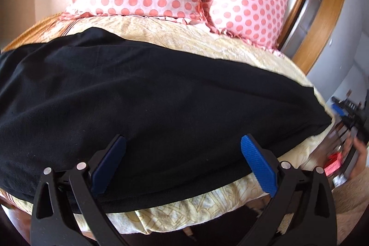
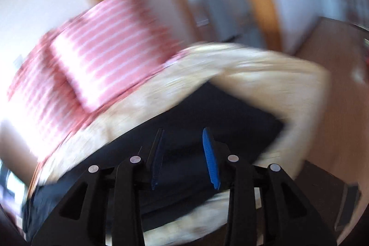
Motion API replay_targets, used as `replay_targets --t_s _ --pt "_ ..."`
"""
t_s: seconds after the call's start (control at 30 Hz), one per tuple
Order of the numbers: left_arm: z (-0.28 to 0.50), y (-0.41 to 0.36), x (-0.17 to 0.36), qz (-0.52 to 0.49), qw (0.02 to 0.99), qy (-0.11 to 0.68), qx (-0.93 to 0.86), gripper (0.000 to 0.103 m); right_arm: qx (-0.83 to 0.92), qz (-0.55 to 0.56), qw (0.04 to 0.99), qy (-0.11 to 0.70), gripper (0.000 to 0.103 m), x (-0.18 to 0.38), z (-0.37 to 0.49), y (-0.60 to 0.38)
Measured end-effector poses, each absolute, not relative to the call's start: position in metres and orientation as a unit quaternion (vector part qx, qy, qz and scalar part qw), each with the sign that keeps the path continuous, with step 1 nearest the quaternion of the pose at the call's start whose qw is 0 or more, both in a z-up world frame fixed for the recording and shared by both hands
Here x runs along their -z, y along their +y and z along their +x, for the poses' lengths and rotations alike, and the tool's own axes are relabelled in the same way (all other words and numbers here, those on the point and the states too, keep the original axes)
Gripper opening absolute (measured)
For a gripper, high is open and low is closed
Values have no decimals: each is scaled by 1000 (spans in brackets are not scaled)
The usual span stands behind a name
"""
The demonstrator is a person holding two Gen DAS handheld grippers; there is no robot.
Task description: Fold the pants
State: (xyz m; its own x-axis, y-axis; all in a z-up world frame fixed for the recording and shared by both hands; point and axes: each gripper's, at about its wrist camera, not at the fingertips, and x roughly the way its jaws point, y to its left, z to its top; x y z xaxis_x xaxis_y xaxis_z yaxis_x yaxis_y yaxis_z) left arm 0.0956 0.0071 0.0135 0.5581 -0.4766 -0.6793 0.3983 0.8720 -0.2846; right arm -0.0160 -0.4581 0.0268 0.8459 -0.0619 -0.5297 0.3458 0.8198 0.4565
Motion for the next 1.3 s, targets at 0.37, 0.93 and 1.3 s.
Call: replay_targets --t_s 0.37,0.93,1.3 --pt "91 20 -13 -40 889 393 232 100 -160 167 913 336 35 -16 22 -348" --pt "92 24 -12 -57 886 395 236 101 -170 398 829 355 47 24 24 -364" --pt "92 32 -21 -80 885 391 241 101 -174 366 849 340 4 24 7 -357"
